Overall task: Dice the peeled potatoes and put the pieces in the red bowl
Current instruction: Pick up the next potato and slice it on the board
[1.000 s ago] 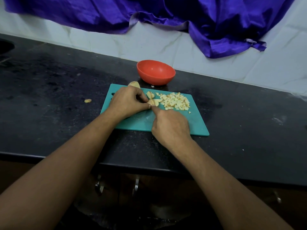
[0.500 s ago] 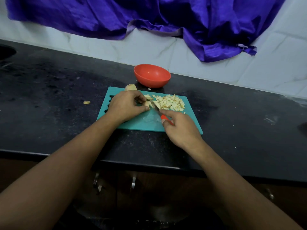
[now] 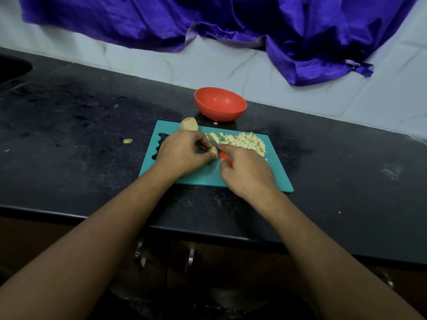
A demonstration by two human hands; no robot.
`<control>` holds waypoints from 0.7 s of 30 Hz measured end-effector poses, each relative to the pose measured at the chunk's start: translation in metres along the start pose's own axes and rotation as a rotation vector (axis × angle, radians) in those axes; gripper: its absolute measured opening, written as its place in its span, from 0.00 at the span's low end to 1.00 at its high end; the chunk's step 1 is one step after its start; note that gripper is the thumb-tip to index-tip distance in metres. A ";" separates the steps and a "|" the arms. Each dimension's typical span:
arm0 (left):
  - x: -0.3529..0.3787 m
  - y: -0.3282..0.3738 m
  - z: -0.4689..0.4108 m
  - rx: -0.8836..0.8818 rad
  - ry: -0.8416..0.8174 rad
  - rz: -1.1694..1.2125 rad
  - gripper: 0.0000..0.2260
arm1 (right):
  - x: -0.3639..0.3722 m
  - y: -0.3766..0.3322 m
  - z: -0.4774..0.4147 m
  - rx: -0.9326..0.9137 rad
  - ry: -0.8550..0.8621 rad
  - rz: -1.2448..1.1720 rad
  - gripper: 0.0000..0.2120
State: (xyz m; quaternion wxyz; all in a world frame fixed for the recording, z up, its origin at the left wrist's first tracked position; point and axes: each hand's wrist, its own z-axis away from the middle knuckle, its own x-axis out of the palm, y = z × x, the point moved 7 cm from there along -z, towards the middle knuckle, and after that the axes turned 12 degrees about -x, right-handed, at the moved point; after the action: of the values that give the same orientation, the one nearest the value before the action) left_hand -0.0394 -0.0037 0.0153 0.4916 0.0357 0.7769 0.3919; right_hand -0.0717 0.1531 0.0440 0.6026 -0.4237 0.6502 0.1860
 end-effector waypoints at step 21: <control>-0.002 0.001 0.001 -0.021 -0.020 0.003 0.04 | 0.008 -0.024 -0.007 -0.079 0.015 0.244 0.24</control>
State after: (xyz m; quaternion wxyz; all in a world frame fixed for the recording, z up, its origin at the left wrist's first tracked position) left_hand -0.0375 -0.0034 0.0173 0.4989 0.0355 0.7677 0.4007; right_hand -0.0568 0.1316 0.0439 0.5536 -0.3663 0.6934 0.2803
